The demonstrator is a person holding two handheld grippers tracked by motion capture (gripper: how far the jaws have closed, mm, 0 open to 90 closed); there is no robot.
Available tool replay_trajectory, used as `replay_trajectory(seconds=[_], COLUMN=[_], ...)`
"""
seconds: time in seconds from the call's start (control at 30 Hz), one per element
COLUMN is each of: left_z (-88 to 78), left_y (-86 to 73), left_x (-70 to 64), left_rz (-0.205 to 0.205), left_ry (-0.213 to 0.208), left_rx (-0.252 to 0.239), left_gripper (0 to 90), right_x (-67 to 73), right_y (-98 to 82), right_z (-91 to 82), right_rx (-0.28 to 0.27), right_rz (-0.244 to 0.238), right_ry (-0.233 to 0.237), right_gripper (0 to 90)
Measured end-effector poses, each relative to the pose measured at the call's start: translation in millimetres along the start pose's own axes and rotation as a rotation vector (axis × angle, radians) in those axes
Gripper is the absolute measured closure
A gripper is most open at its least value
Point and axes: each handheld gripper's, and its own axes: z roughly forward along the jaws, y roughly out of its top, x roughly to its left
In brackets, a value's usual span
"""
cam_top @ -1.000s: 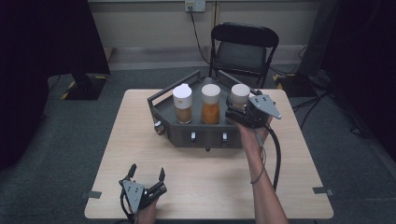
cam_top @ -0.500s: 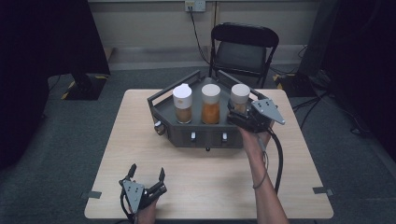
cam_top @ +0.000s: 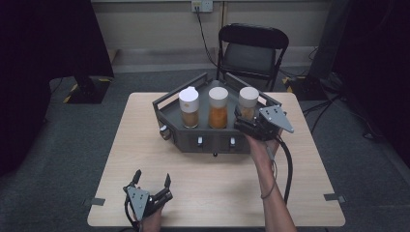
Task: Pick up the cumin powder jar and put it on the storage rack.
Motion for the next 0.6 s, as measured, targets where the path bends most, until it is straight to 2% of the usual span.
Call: replay_trajectory(seconds=[0.3,0.43,0.6], left_z=[0.0,0.0,0.0], left_y=[0.0,0.0,0.0], left_x=[0.0,0.0,0.0], left_rz=[0.000,0.000,0.000], left_ry=[0.000,0.000,0.000], left_rx=[0.000,0.000,0.000], left_gripper=[3.0,3.0,3.1], right_x=[-0.7,-1.4,2.0], right_y=[-4.4,-5.1,-7.5], right_z=[-9.8,-13.6,-18.5], right_rx=[-0.023,-0.024,-0.030], right_rz=[0.000,0.014,-0.001], right_ry=[0.008,0.013,-0.001], right_gripper=[0.0,0.0,0.0])
